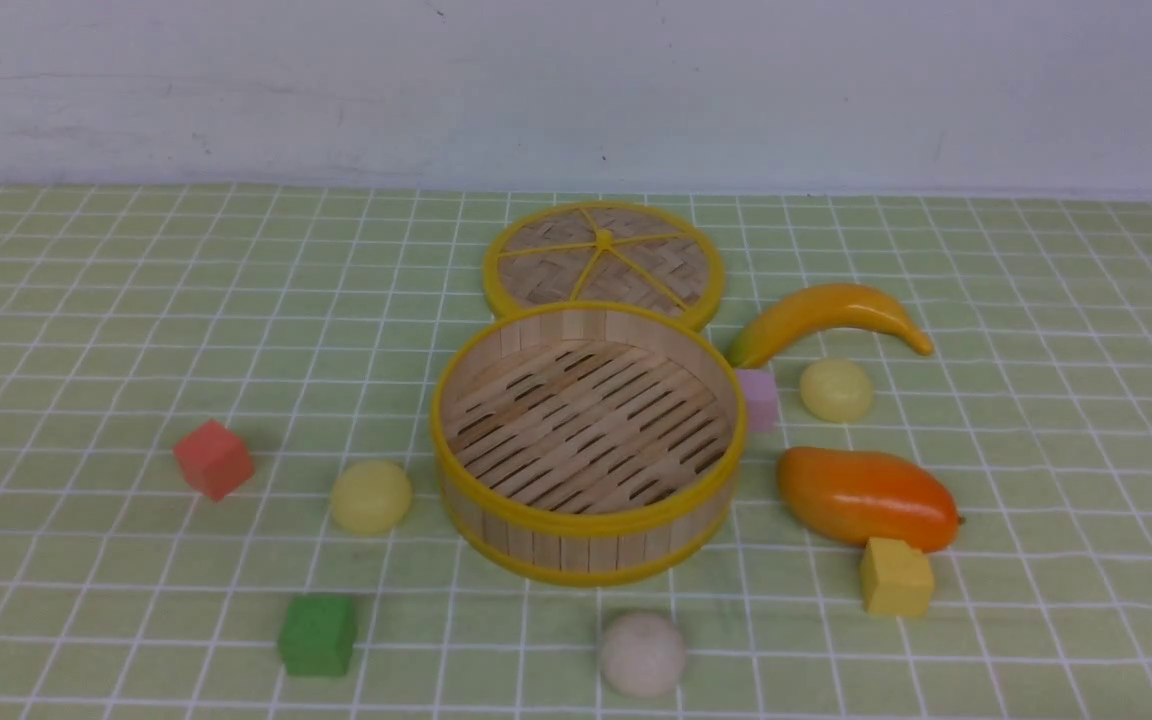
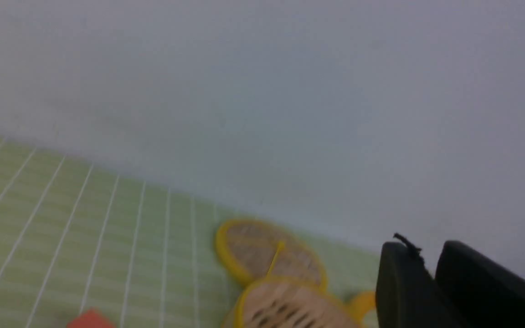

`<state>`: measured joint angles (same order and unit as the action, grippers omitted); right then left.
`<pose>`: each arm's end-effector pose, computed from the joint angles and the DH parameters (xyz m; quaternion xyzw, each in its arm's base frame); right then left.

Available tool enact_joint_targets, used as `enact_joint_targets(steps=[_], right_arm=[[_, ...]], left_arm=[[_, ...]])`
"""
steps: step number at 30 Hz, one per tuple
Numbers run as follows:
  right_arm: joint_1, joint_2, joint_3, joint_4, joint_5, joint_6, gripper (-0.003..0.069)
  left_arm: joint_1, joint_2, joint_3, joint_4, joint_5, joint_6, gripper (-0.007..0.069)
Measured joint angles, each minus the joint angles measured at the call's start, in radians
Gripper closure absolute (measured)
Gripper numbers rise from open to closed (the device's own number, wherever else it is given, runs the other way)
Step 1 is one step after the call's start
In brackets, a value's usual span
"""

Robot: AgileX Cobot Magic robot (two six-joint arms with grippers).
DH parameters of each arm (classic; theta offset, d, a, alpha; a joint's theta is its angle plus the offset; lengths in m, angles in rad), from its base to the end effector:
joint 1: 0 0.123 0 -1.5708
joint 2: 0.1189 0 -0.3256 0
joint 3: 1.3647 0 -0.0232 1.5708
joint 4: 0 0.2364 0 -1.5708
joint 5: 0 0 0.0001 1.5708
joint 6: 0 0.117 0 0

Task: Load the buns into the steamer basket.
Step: Use the left arm to grab a steamed stuffed bun

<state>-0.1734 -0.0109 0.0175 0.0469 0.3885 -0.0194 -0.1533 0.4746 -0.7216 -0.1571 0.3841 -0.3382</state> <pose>0.0216 -0.0017 0.1647 0.0743 0.8036 -0.0369 0.5893 0.0607 -0.0163 0.3991 -0.0990 0.7162 -0.2365 0.6491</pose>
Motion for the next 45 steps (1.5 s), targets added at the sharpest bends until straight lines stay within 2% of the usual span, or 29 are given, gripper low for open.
enact_joint_targets(steps=[5, 11, 15, 19, 24, 31, 38, 45], right_arm=[[0.000, 0.000, 0.000, 0.000, 0.000, 0.000, 0.0419], [0.000, 0.000, 0.000, 0.000, 0.000, 0.000, 0.0419], [0.000, 0.000, 0.000, 0.000, 0.000, 0.000, 0.0419], [0.000, 0.000, 0.000, 0.000, 0.000, 0.000, 0.0419], [0.000, 0.000, 0.000, 0.000, 0.000, 0.000, 0.0419], [0.000, 0.000, 0.000, 0.000, 0.000, 0.000, 0.0419], [0.000, 0.000, 0.000, 0.000, 0.000, 0.000, 0.0419], [0.000, 0.000, 0.000, 0.000, 0.000, 0.000, 0.0419]], left_arm=[[0.000, 0.159, 0.003, -0.002, 0.047, 0.000, 0.0512], [0.000, 0.443, -0.014, -0.077, 0.102, 0.028, 0.0504], [-0.013, 0.651, -0.103, -0.099, 0.175, 0.114, 0.0501], [-0.085, 0.832, -0.226, -0.099, 0.230, 0.188, 0.0496], [-0.145, 1.033, -0.371, -0.048, 0.269, 0.148, 0.0490], [-0.153, 1.248, -0.556, 0.097, 0.358, 0.041, 0.0482], [-0.153, 1.341, -0.585, 0.120, 0.266, 0.029, 0.0478], [-0.153, 1.387, -0.585, 0.130, 0.253, 0.014, 0.0468]])
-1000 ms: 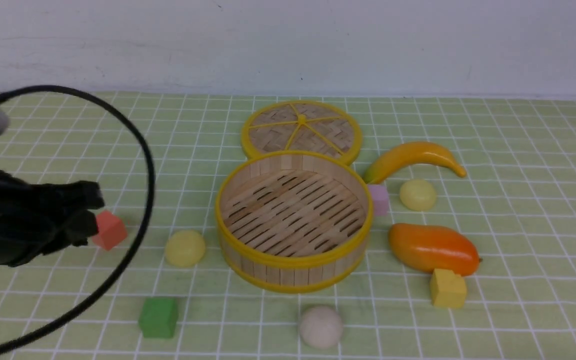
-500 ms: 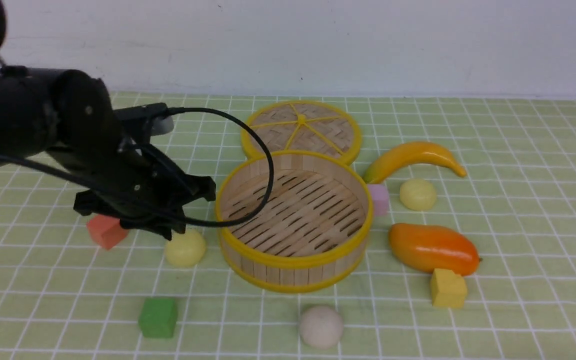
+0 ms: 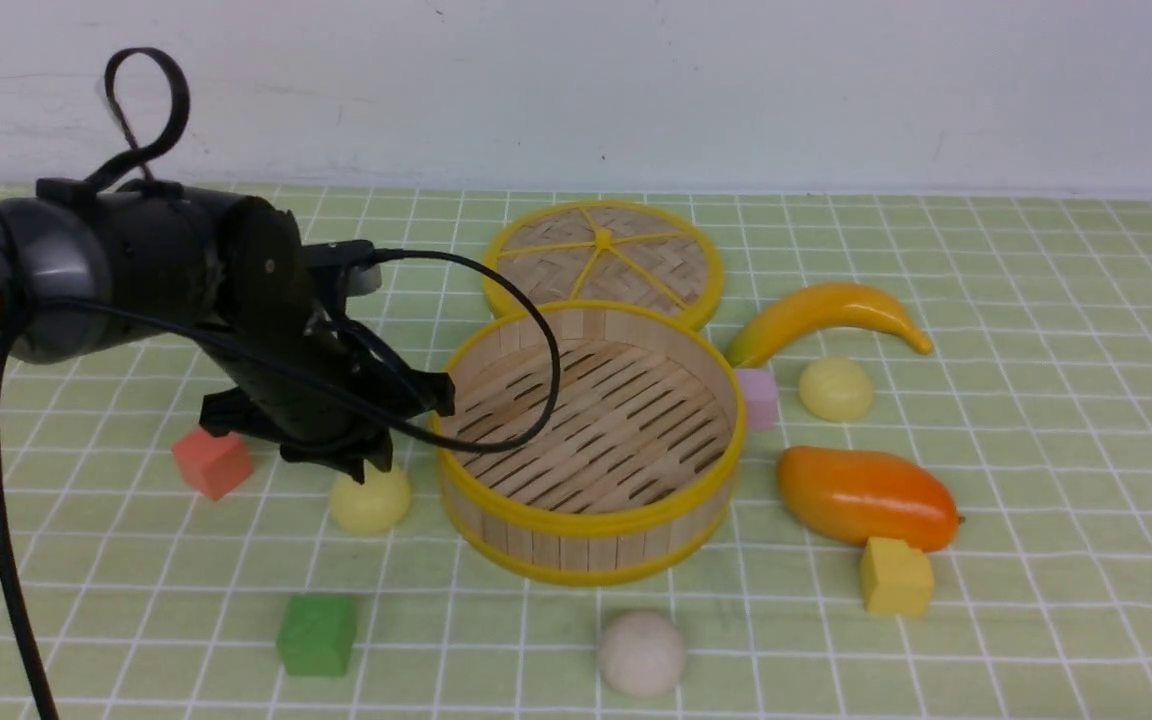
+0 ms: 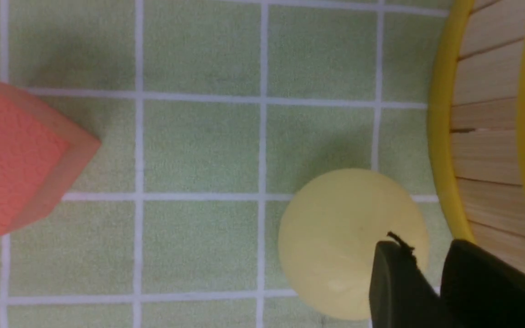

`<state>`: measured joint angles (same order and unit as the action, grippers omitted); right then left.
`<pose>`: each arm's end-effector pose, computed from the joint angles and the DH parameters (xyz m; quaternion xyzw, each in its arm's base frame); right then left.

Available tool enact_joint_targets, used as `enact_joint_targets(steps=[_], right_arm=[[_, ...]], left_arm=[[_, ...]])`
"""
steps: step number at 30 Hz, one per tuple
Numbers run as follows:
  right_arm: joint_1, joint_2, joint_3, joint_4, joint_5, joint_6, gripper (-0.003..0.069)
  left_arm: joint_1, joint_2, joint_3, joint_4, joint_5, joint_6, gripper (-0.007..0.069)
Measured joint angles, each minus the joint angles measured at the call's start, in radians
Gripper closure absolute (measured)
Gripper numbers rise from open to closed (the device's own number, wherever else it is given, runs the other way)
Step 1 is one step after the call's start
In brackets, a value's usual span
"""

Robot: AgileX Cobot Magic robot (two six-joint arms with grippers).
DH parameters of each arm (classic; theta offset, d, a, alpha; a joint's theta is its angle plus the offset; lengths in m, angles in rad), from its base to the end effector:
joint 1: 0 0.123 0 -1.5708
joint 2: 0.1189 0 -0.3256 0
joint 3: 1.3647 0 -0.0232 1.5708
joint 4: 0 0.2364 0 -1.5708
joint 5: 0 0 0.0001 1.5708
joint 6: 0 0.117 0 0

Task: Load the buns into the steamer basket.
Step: Use the left arm to grab a steamed stuffed bun

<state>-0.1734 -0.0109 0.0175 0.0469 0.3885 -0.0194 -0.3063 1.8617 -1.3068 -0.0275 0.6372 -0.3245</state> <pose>0.0216 -0.0017 0.1647 0.0743 0.8036 -0.0369 0.5893 0.3843 -0.1236 0.2312 -0.0177 0.9728 -0.0816 0.2162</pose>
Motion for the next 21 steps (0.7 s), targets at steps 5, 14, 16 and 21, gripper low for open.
enact_joint_targets(steps=[5, 14, 16, 21], right_arm=[[0.000, 0.000, 0.000, 0.000, 0.000, 0.000, 0.0419], [0.000, 0.000, 0.000, 0.000, 0.000, 0.000, 0.0419], [0.000, 0.000, 0.000, 0.000, 0.000, 0.000, 0.0419], [0.000, 0.000, 0.000, 0.000, 0.000, 0.000, 0.0419]], left_arm=[[0.000, 0.016, 0.000, 0.028, -0.007, -0.012, 0.0417], [0.000, 0.017, -0.001, 0.059, -0.014, -0.014, 0.0340], [0.000, 0.027, -0.004, 0.059, -0.019, -0.014, 0.0347], [0.000, 0.057, -0.007, 0.062, -0.022, -0.014, 0.0392]])
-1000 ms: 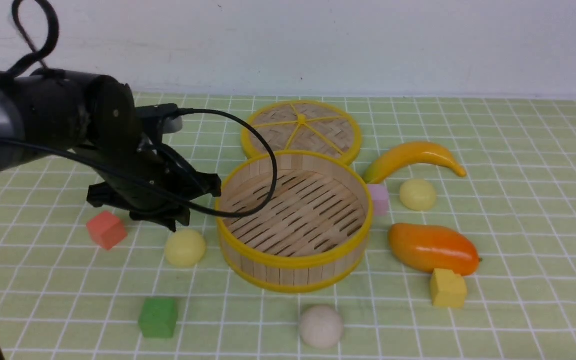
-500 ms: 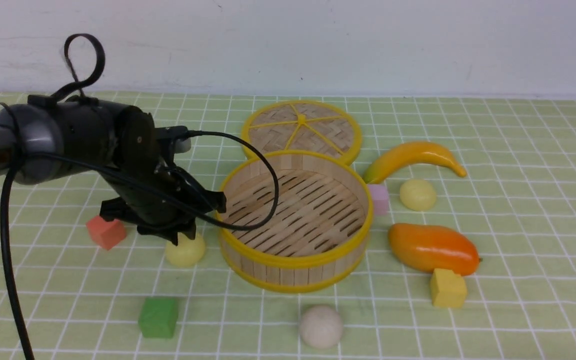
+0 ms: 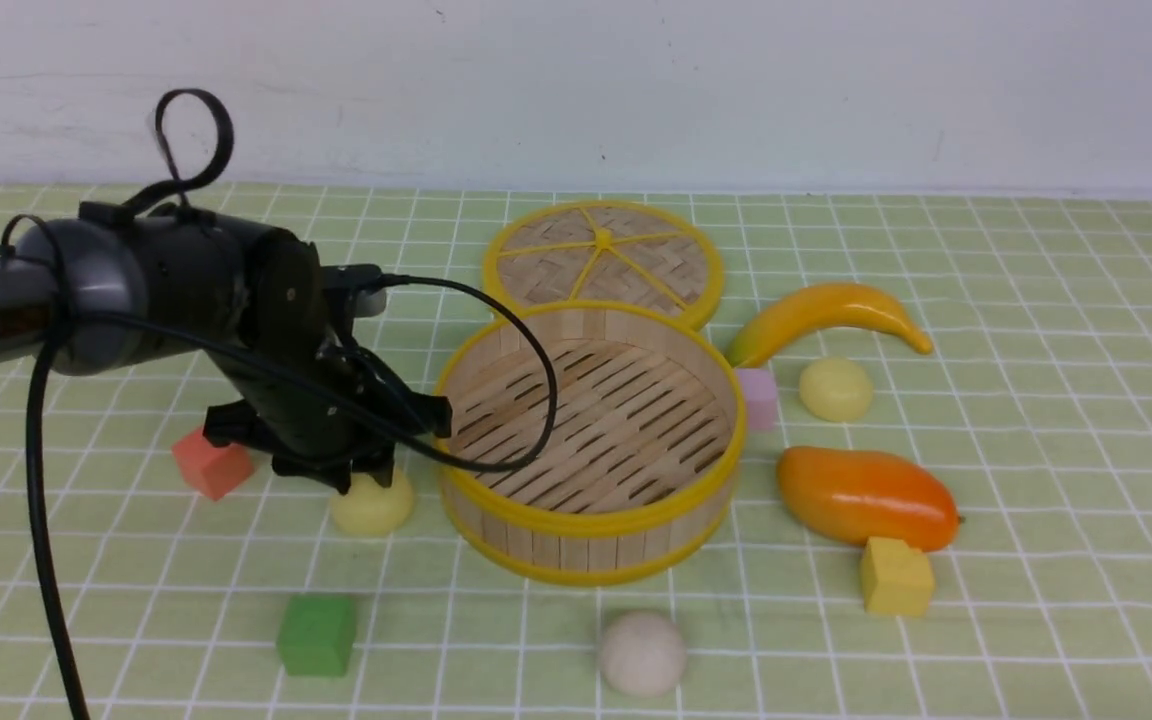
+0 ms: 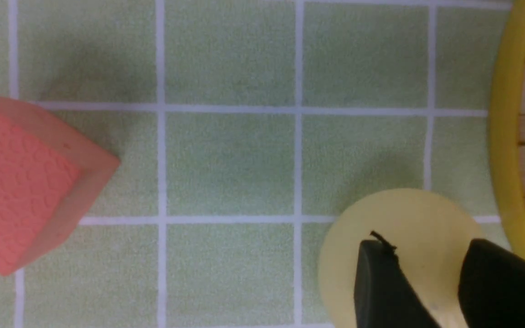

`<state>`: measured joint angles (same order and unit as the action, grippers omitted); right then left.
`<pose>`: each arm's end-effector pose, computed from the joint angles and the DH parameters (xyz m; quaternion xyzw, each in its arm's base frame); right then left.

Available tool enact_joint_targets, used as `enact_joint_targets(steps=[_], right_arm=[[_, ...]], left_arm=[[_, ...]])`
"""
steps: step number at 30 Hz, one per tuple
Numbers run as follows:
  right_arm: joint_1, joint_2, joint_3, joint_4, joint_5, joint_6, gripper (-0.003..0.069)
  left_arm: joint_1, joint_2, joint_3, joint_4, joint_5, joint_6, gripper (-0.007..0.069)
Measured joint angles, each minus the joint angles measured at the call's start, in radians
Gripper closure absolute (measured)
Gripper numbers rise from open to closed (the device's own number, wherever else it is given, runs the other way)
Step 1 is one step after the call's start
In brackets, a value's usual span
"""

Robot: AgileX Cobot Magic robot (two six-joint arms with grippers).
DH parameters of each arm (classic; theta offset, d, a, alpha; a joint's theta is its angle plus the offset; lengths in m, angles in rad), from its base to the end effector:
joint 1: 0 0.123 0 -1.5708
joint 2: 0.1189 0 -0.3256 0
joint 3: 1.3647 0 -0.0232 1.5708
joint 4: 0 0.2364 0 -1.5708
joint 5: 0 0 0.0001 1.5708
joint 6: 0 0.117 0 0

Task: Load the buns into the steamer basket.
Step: Use the left arm to grab a steamed stuffed bun

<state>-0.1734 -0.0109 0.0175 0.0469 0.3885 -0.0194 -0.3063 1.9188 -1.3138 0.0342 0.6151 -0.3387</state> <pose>0.0216 -0.0017 0.1647 0.0743 0.8036 -0.0369 0.5893 0.3945 -0.1223 0.2109 -0.0043 0.9760 -0.0568 0.2100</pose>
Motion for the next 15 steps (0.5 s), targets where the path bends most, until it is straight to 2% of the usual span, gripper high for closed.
enact_joint_targets(steps=[5, 10, 15], right_arm=[[0.000, 0.000, 0.000, 0.000, 0.000, 0.000, 0.0419], [0.000, 0.000, 0.000, 0.000, 0.000, 0.000, 0.0419], [0.000, 0.000, 0.000, 0.000, 0.000, 0.000, 0.0419]], left_arm=[[0.000, 0.012, -0.002, 0.001, -0.008, 0.000, 0.0480], [0.000, 0.012, -0.014, 0.001, 0.008, 0.001, 0.0627], [0.000, 0.007, -0.084, -0.003, 0.100, 0.029, 0.0638]])
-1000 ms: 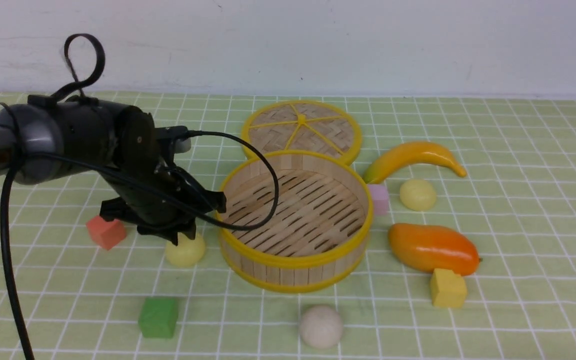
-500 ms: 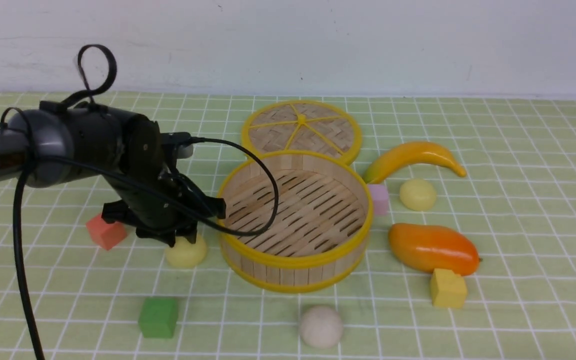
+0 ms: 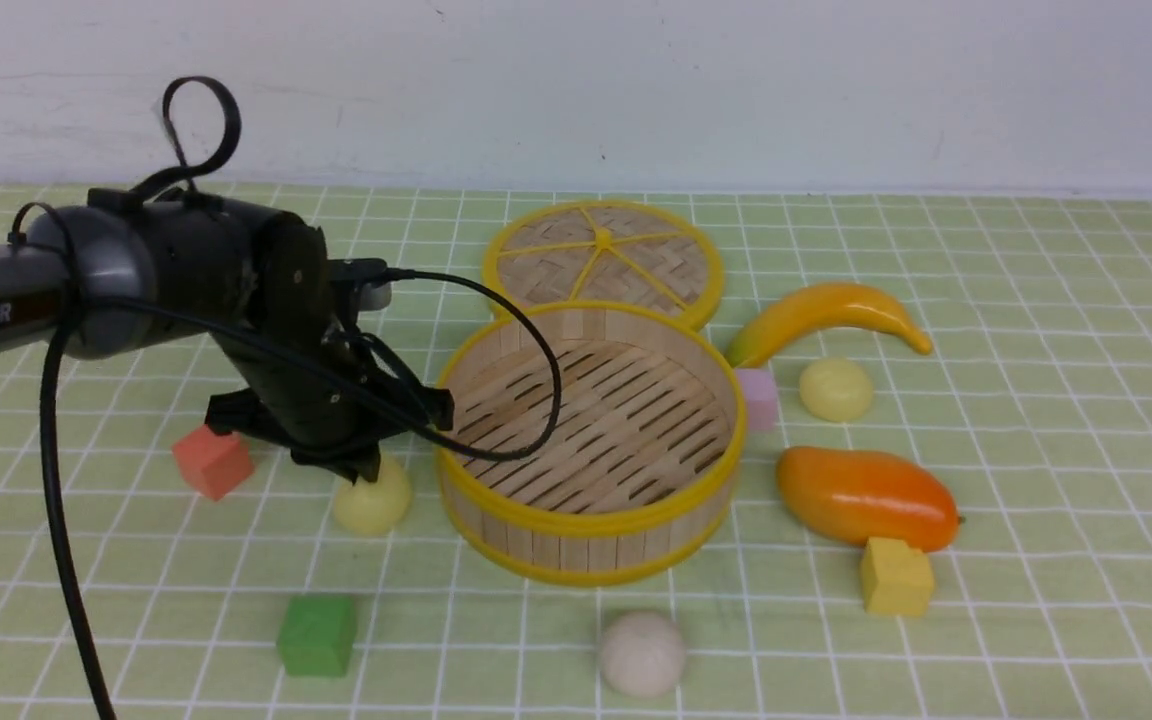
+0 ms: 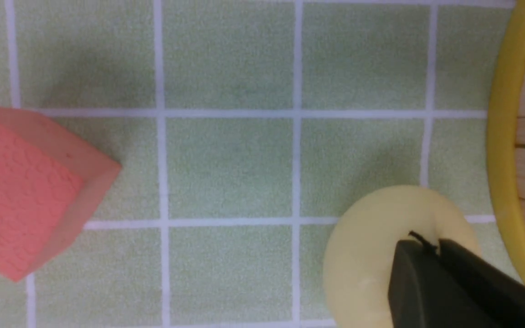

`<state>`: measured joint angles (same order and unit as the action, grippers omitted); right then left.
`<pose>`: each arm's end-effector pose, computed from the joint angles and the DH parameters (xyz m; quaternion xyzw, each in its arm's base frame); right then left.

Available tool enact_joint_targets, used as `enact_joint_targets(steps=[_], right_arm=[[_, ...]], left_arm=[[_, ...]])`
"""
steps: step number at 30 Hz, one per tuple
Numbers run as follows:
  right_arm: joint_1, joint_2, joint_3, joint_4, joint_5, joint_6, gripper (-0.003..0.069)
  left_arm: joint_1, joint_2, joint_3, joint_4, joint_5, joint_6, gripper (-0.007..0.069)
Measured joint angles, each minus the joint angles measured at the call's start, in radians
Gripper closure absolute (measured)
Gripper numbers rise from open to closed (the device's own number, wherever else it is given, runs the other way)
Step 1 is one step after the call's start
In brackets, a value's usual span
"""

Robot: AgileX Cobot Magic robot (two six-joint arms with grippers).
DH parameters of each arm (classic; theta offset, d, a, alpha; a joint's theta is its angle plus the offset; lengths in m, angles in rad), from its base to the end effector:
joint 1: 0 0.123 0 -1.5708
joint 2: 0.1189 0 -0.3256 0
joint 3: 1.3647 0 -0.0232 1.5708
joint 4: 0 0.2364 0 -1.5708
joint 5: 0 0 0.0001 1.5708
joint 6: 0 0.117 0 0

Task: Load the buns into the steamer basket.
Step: Use the left arm to grab a steamed stuffed bun, then use the left arm to put the steamed stuffed bun into the steamer

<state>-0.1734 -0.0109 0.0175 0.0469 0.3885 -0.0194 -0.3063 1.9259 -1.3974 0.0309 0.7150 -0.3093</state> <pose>0.0216 -0.0017 0.1647 0.0743 0.8036 -0.0369 0.5893 0.4005 -0.1242 0.2256 0.0079 0.9785 -0.0506 0.1998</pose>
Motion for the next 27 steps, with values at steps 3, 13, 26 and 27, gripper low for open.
enact_joint_targets(steps=[3, 13, 26, 27], right_arm=[[0.000, 0.000, 0.000, 0.000, 0.000, 0.000, 0.0419], [0.000, 0.000, 0.000, 0.000, 0.000, 0.000, 0.0419], [0.000, 0.000, 0.000, 0.000, 0.000, 0.000, 0.0419], [0.000, 0.000, 0.000, 0.000, 0.000, 0.000, 0.0419]], left_arm=[[0.000, -0.025, -0.064, -0.021, 0.045, 0.023, 0.0638], [-0.019, -0.076, -0.196, -0.260, 0.043, 0.161, 0.0638], [-0.089, 0.092, -0.197, -0.255, 0.028, 0.128, 0.0591], [-0.089, 0.091, -0.197, -0.247, 0.028, 0.118, 0.0575]])
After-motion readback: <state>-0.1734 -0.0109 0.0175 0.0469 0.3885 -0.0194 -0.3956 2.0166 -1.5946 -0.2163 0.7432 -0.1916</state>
